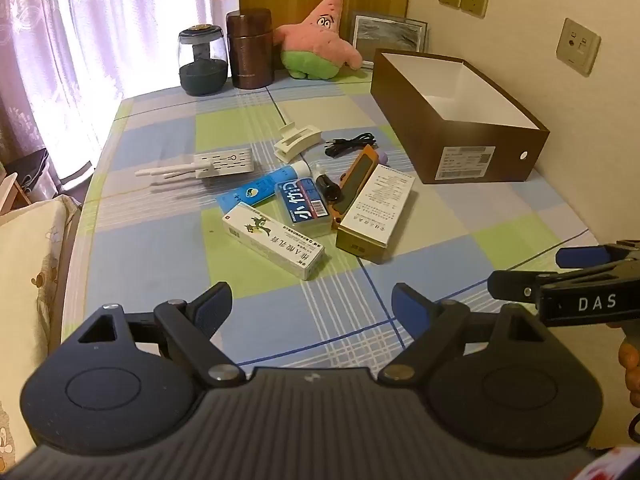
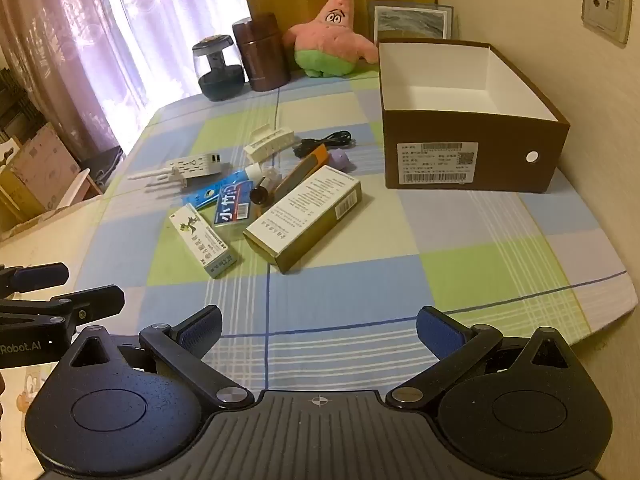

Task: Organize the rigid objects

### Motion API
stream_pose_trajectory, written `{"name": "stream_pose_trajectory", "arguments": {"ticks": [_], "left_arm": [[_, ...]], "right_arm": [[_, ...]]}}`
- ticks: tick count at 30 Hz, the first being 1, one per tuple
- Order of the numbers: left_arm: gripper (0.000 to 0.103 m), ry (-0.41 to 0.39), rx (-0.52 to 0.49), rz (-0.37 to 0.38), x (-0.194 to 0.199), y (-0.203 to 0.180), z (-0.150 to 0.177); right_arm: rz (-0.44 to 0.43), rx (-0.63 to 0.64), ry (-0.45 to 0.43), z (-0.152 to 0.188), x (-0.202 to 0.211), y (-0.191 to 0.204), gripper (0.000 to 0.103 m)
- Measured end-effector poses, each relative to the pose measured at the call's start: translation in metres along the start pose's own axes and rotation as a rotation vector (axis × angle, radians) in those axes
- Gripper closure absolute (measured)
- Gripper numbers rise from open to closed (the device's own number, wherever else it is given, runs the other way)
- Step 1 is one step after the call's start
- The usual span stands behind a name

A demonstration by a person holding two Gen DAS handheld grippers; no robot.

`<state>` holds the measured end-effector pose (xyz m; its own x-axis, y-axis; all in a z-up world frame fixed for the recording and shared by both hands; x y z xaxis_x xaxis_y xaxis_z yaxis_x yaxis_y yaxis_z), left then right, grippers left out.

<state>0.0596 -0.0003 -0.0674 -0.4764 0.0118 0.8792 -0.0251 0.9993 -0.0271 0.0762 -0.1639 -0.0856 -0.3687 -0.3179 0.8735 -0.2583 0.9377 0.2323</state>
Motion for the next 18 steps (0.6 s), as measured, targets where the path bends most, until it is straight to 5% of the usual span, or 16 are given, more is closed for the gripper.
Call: {"name": "stream_pose_trajectory", "arguments": {"ticks": [18], "left_arm": [[0.018,-0.001,0.000,0.000,-0.0001,0.0001,0.0000]], "right_arm": [[0.003,0.001,0.003,-0.0012,-0.0031,0.0012,0.002]]}}
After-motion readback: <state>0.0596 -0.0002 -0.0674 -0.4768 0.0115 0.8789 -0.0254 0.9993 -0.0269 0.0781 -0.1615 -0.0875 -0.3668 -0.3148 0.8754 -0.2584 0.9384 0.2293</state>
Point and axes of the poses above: each gripper's, at about its wrist camera, not at the fingertips, and x roughly against the way its jaws point, y to its left, z to its underside, the point moved 9 cm from there along -x, roughly the way its jaws point, and after that the axes turned 13 degrees about y, right-handed, at the moved point
